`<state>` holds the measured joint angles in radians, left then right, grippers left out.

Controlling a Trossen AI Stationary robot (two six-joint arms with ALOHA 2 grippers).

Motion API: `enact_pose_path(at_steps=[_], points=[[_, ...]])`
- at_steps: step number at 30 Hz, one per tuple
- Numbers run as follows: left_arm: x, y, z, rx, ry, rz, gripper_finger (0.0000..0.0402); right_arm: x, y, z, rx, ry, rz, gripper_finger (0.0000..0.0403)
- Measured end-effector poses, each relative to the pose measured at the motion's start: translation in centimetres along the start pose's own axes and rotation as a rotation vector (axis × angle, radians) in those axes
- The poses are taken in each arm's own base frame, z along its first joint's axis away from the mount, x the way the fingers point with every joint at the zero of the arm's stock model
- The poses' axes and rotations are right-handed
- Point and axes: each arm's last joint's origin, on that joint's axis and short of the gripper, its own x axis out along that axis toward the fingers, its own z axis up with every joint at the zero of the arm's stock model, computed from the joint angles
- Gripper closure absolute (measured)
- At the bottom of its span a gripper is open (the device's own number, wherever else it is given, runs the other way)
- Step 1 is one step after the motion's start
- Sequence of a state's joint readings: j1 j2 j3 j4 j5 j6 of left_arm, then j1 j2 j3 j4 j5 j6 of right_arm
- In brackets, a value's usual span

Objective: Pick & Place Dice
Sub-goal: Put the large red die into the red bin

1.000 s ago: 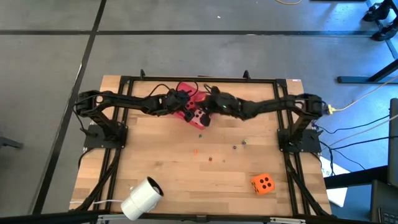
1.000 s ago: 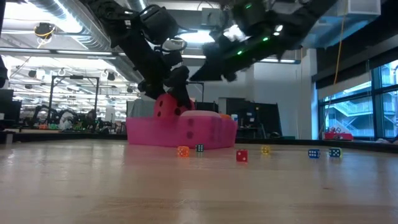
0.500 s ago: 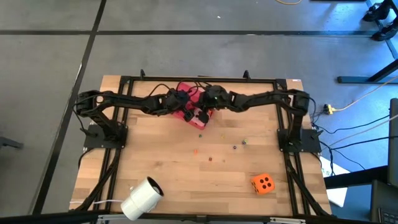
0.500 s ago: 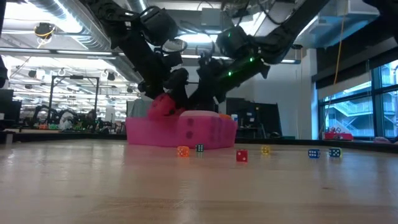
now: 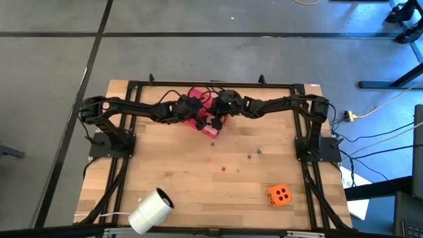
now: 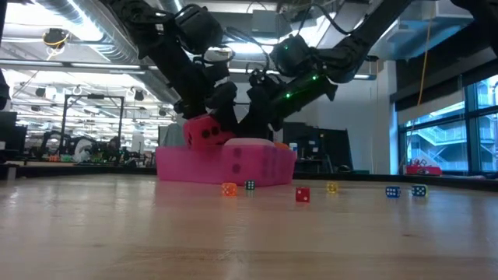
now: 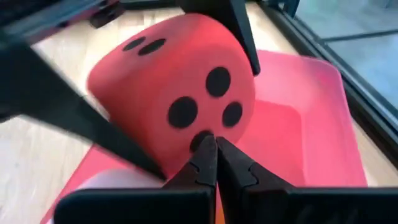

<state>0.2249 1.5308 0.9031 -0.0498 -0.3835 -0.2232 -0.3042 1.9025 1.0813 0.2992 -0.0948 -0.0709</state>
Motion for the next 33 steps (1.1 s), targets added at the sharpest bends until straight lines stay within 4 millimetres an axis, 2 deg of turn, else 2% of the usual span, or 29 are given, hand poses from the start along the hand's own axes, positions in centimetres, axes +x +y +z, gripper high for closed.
enact_pose_path(at_steps=[5,11,14,20,24,29,33], points=[[0.1,0.2,0.0,-0.064,-0.021,0.083,0.0002,-1.4,0.5,0.5,0.002,0.068,-0.013,0.0403],[0.1,0.3,0.1,-0.207,-0.044,0.114,0.0002,-2.9,2.9,1.0,-0.077,0.15,-0.159,0.0403],[0.1,0.3,0.3,-0.265,-0.066,0.108,0.0002,-3.1,4.8,1.1,-0.114,0.153,-0.224,0.0403],[0.0,0.4,0.5,-0.31,-0.103,0.156,0.0002,-3.6,10.0,1.2,-0.18,0.113,-0.195,0.0403],[0.0,0.4,0.5,-0.34,-0.109,0.149,0.0002,-4.1,12.9,2.0,-0.216,-0.007,-0.198,0.0403],[0.0,0.1,0.5,-0.374,-0.107,0.13,0.0002,-2.8,15.2,2.0,-0.22,-0.159,-0.162,0.0403],[-0.1,-0.3,0.7,-0.396,-0.112,0.065,0.0002,-1.2,15.9,0.2,-0.306,-0.14,-0.326,0.0403]])
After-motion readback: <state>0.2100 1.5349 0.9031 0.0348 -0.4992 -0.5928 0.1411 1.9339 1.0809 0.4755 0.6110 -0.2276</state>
